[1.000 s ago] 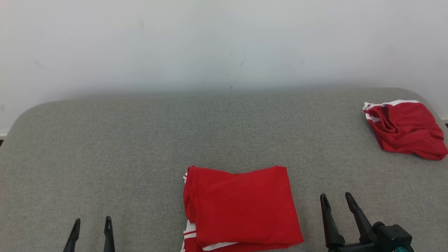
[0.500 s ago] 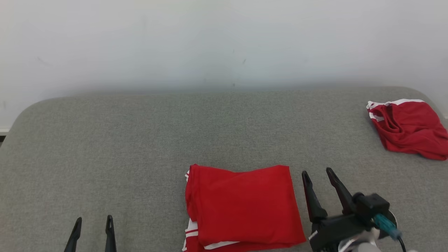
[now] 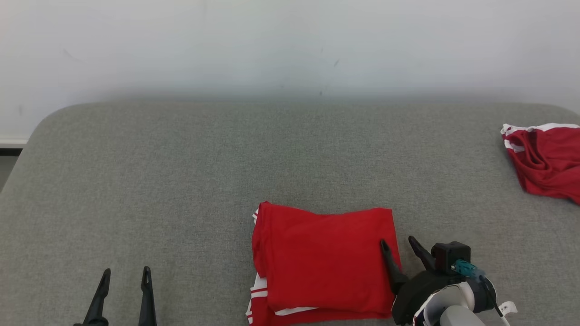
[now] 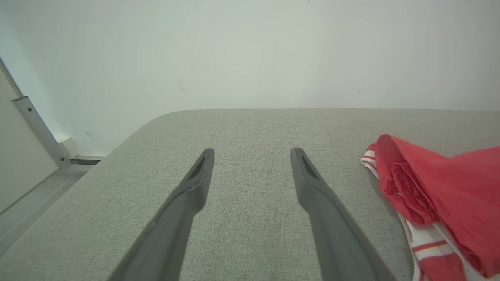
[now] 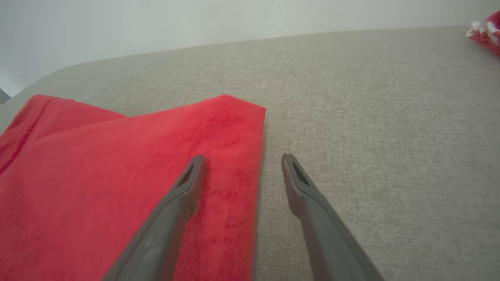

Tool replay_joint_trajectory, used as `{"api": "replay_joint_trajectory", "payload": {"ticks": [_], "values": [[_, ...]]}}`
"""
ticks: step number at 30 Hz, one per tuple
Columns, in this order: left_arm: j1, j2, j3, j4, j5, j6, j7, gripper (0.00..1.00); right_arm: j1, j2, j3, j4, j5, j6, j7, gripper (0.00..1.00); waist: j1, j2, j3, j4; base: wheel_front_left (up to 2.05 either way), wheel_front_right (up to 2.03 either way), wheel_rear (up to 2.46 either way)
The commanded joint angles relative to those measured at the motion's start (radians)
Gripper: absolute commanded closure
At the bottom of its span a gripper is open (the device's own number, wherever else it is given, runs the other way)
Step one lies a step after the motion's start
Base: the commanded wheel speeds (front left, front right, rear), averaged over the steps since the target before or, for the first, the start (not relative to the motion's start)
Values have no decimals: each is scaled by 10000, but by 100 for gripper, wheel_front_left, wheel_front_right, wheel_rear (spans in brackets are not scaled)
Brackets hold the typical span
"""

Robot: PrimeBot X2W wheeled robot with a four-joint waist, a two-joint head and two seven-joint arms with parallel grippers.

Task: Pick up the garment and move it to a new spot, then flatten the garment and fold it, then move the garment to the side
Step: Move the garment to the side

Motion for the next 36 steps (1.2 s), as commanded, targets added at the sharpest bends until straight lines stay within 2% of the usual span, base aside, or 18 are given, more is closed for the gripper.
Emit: {"api": "replay_joint_trajectory", "payload": {"ticks": [1, 7, 8, 9, 10, 16, 21, 26, 36], "values": [[-155, -5, 17, 10, -29, 8, -30, 0, -207, 59, 54, 429, 58, -31, -34, 0, -1, -1, 127, 80, 0, 0, 0], [-261, -12, 30, 8, 11, 0, -30, 0, -563, 214, 502, 1743, 306, -31, 54, 0, -1, -1, 264, 155, 0, 0, 0], [-281, -14, 35, 2, 13, 3, -30, 0, -594, 246, 614, 1897, 381, -31, 53, 27, -1, -1, 278, 162, 0, 0, 0], [-297, -18, 36, -9, 14, 8, -30, 0, -601, 292, 748, 2014, 471, -30, 59, 59, -1, -1, 288, 169, 0, 0, 0], [-299, -21, 43, -17, 7, 17, -30, 0, -620, 338, 869, 2101, 615, -30, 30, 100, -1, -1, 296, 170, 0, 0, 0], [-260, -42, 64, -36, -88, 71, -30, 0, -1130, 66, 1226, 2214, 1072, -31, -198, 100, -1, -1, 361, 63, 0, 0, 0], [-426, -53, 39, -80, -137, 62, -30, 0, -2142, -593, 1641, 2053, 1219, -31, -307, 100, -1, -1, 733, -182, 0, 0, 0], [-711, -57, -68, -213, -26, 43, -30, 0, -3455, -1652, 2259, 1731, 1292, -31, -173, 100, -1, -1, 1406, -494, 0, 0, 0], [-1594, 46, -317, -745, 155, 21, -28, 0, -5444, -4284, 2737, 1110, 1775, -31, -9, 100, -1, -1, 3213, -1179, 0, 0, 0]]}}
